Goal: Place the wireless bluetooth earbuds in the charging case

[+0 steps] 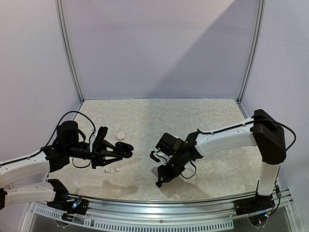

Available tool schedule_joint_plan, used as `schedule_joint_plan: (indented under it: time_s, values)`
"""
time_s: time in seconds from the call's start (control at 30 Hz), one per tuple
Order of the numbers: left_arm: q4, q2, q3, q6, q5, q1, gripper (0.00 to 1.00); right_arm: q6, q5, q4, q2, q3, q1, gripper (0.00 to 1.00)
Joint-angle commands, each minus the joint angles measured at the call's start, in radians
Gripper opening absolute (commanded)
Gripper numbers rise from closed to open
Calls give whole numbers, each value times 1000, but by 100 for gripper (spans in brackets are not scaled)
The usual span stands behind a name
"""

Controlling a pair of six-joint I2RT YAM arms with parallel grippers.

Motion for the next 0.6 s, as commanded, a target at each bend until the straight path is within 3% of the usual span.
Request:
schedule_joint_plan:
  time_s: [0.0,0.57]
  values:
    - [14,-6,-10,10,7,11,0,-6,-28,-15,49,26,24,24]
    - [8,-7,-13,23,2,11,0,-38,-102,-51,63,55,41,11]
